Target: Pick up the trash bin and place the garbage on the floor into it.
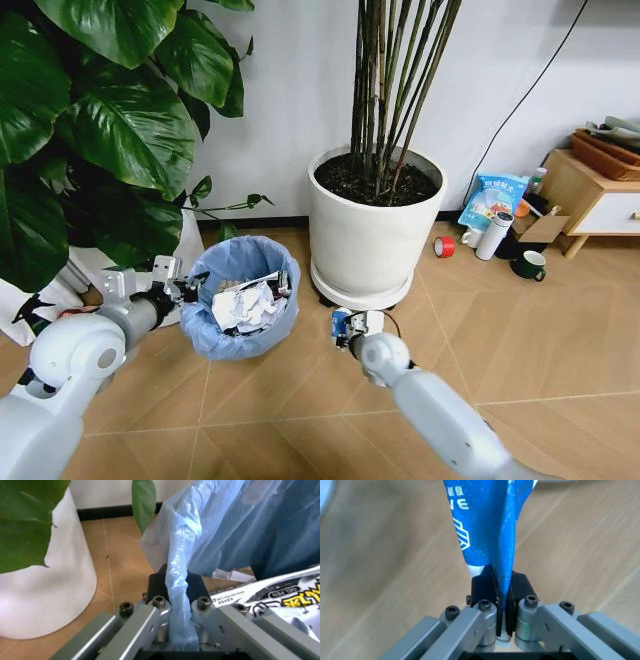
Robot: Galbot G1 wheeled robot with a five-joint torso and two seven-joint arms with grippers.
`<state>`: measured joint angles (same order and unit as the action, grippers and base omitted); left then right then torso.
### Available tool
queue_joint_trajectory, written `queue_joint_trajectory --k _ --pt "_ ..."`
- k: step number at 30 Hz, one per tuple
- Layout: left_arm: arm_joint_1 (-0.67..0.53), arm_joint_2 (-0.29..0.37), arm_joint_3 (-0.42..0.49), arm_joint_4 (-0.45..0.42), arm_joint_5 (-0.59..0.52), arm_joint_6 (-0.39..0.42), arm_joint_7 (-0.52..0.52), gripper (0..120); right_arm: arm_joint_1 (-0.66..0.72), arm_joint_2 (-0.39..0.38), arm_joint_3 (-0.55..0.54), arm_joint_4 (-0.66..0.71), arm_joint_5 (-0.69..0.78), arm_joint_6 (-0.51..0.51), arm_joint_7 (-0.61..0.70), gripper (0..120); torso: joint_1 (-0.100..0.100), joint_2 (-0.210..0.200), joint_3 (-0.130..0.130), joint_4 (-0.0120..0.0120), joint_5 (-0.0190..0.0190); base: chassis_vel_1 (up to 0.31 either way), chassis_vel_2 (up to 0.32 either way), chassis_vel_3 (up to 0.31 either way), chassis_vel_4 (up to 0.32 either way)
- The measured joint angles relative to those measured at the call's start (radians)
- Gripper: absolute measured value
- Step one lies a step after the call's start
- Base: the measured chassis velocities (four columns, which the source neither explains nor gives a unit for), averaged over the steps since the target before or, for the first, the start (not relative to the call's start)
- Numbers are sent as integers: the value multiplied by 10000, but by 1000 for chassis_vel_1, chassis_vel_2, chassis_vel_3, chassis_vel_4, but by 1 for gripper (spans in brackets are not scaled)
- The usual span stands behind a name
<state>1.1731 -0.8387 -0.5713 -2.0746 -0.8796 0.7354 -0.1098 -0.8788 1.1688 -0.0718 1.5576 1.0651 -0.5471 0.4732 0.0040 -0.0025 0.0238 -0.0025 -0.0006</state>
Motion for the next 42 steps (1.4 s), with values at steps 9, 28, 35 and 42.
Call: queue_joint_trajectory --k 9,28,35,42 --pt "-84 65 219 208 80 0 79 0 -719 -1778 1213 3133 126 318 -1561 0 0 0 0 3 2 0 0 0 0" --pt "-993 -46 1864 757 175 0 -174 0 180 -2648 2094 6094 690 944 -2680 0 0 0 0 1 -1 0 0 0 0" --pt "-1934 -506 2870 1326 150 0 -356 0 447 -2692 1403 6690 936 534 -2988 0 0 0 1 2 -3 0 0 0 0" --pt "-2830 -681 3652 1519 -147 0 -753 0 239 -2643 1017 6651 759 186 -3103 0 0 0 1 1 -2 0 0 0 0"
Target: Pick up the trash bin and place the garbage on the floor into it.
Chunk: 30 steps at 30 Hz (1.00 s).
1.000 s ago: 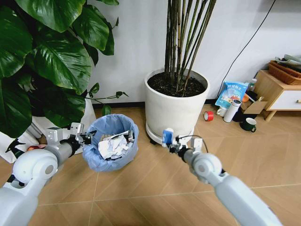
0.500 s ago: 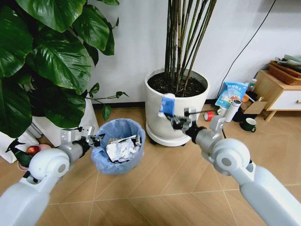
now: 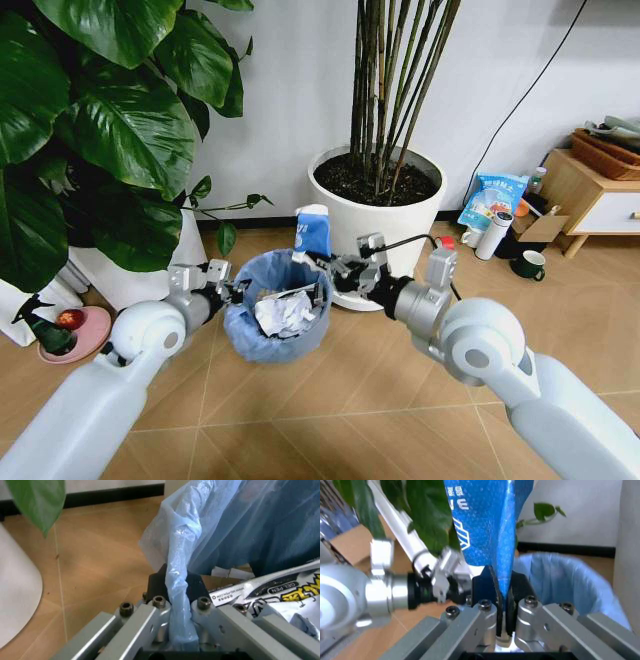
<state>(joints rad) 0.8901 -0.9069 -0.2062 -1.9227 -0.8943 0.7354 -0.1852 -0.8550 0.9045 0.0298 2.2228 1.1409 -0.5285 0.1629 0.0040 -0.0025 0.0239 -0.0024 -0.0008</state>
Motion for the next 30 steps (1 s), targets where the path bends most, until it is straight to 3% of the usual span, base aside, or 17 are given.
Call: queue_joint_trajectory --k 2,9,11,12,19,21,25,28,30 --pt "-69 -14 87 0 -40 0 -68 0 -2 17 -10 -90 -59 -181 -71 1 0 0 0 0 1 0 0 0 0" --pt "22 27 35 -95 -58 0 -116 0 167 95 -254 -250 -141 -423 -102 30 0 0 0 2 -3 0 0 0 0" --pt "47 41 -12 -104 -58 0 -115 0 196 107 -312 -270 -144 -434 -102 31 0 0 0 3 -1 0 0 0 0" --pt "86 70 -96 -115 -55 0 -98 0 235 122 -416 -301 -184 -443 -100 39 0 0 0 4 -1 0 0 0 0" --pt "113 113 -221 -135 -53 0 -15 0 311 97 -504 -313 -244 -447 -91 61 0 0 0 3 -1 0 0 0 0" --pt "109 80 -222 -148 -50 0 -5 0 350 65 -504 -327 -247 -447 -84 74 0 0 0 2 -1 0 0 0 0" --pt "100 63 -219 -156 -45 0 -1 0 372 57 -492 -334 -250 -439 -78 83 0 0 0 2 -1 0 0 0 0" --pt "100 47 -227 -174 -38 0 -3 0 432 66 -416 -318 -290 -377 -33 97 0 0 0 1 -1 0 0 0 0" --pt "127 56 -260 -189 -35 0 -2 0 440 67 -370 -304 -314 -334 -1 98 0 0 0 1 -1 0 0 0 0"
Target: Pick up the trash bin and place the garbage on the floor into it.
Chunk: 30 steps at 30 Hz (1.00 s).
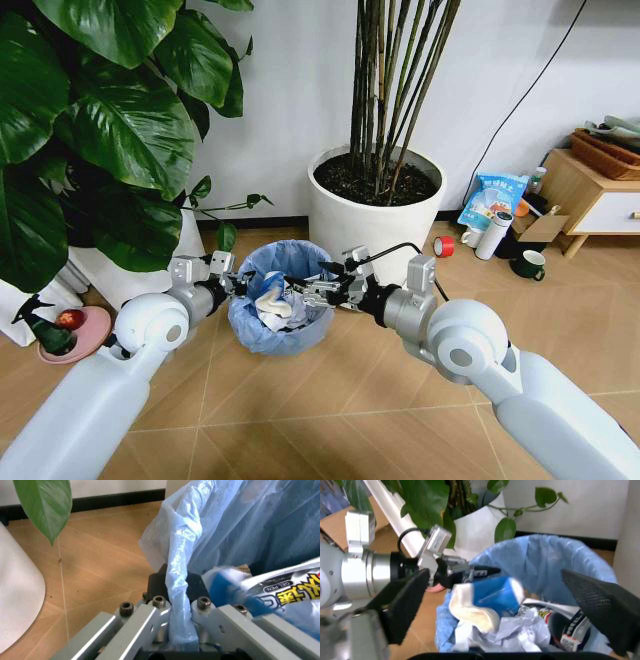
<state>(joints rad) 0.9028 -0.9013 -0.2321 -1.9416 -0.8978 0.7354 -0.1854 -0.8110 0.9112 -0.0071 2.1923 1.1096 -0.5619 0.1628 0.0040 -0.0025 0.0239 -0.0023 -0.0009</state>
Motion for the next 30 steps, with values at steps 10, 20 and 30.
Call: queue_joint_trajectory --k 10,20,30 --pt "584 119 -620 -220 62 0 -1 0 -708 -106 711 64 -1713 518 207 100 0 0 0 0 0 0 0 0 0" --pt "1307 264 -1287 -426 291 0 162 0 -3242 28 2327 518 -4781 714 116 100 0 0 -1 0 3 0 0 0 0" --pt "1636 245 -1527 -569 346 0 194 0 -5517 520 3618 849 -6102 1115 -247 100 0 0 -1 -1 1 0 0 0 0"
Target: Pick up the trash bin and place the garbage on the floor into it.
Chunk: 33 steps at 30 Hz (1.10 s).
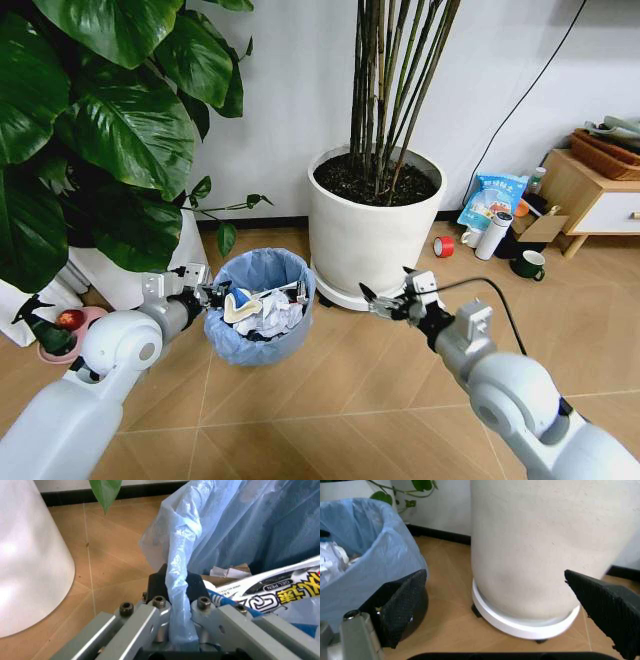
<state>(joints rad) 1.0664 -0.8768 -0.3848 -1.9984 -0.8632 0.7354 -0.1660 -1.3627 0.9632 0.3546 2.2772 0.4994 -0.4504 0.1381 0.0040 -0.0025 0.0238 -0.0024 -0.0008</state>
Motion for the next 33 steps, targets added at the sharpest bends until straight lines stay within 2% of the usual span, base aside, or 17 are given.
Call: queue_joint_trajectory --k 8,15,18,19,21,29,31,33 --pt "320 -51 -179 -231 65 0 4 0 -790 426 171 286 -558 130 -98 100 0 0 0 0 0 119 -110 -112 113" --pt "530 -48 -342 -367 77 0 -3 0 -1062 473 118 413 -894 161 -187 100 -1 1 0 4 -2 219 -207 -212 216" --pt "603 -52 -389 -411 84 0 -7 0 -1170 471 98 447 -994 189 -218 100 -2 1 -1 -1 6 244 -240 -244 235" --pt "645 -57 -418 -433 92 -1 -6 0 -1228 475 89 490 -1051 205 -226 100 -1 0 -1 1 -13 257 -260 -254 248" --pt "699 -60 -448 -460 103 0 -9 0 -1301 483 67 519 -1117 206 -228 100 0 0 1 1 3 263 -241 -250 239" --pt "854 -107 -572 -584 112 0 -40 0 -1403 484 45 574 -1200 220 -234 100 0 0 1 2 -5 276 -228 -276 230" --pt "949 -134 -636 -627 128 0 -46 0 -1403 466 27 574 -1202 230 -237 100 -1 0 0 1 7 305 -233 -283 230" --pt "1024 -156 -695 -651 146 -1 -48 0 -1403 447 24 574 -1203 236 -237 100 0 0 -1 2 -8 280 -236 -315 215"
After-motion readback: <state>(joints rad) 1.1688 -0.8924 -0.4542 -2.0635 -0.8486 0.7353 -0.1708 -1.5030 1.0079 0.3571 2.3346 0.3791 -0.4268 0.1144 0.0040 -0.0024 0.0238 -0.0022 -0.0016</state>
